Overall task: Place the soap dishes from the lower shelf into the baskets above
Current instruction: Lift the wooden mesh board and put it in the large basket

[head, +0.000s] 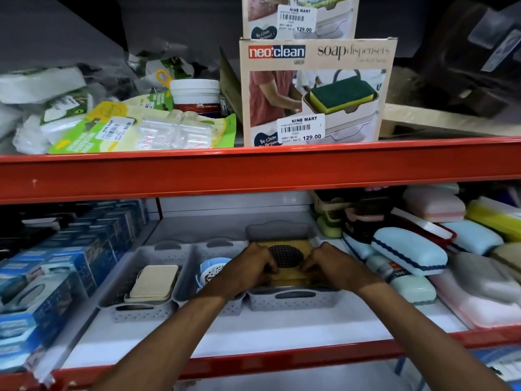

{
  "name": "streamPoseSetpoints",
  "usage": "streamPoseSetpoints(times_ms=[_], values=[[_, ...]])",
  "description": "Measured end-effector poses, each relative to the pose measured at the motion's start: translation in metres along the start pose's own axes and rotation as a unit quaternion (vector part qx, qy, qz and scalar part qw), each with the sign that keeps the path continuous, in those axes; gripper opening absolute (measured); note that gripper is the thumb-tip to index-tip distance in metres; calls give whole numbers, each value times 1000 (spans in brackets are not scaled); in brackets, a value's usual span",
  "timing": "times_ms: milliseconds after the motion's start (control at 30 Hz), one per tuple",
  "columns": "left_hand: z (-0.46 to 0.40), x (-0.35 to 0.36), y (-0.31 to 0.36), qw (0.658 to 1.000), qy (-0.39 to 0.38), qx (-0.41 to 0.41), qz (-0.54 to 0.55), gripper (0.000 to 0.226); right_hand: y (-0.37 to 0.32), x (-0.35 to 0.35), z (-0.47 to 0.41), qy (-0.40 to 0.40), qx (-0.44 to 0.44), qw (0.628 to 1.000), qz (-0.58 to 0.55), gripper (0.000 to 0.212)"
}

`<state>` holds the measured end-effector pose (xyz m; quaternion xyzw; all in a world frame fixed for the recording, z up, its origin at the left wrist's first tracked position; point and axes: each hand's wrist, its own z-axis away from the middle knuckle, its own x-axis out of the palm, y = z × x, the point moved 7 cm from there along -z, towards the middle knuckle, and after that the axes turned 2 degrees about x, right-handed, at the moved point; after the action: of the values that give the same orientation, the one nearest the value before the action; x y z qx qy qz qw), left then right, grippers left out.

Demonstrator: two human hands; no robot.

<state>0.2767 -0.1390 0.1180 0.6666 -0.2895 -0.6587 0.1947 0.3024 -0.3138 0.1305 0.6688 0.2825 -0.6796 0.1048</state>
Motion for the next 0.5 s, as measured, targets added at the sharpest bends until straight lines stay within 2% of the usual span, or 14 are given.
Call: streamPoseSetpoints(times_ms=[67, 167, 267, 333, 400, 500], values=[[-3, 3, 2, 1000, 5, 3, -5, 20, -1, 3, -3, -4, 5, 1000, -4, 13], [-5, 7, 3, 1000, -12, -5, -9, 17, 6, 4, -11, 13, 26, 999, -24, 31], [-3, 5, 6, 1000, 0, 6, -29, 20, 5, 6, -11, 4, 26, 999, -27, 20], [-1, 3, 12, 997, -16, 39, -62, 18, -2, 6, -9, 3, 3, 1000, 15, 17], [9, -10, 16, 994, 1, 77, -76, 22, -12, 4, -10, 24, -43, 998, 27, 17], [32, -55, 14, 982, 84, 132, -101, 22, -33, 0, -13, 65, -86, 994, -17, 22]])
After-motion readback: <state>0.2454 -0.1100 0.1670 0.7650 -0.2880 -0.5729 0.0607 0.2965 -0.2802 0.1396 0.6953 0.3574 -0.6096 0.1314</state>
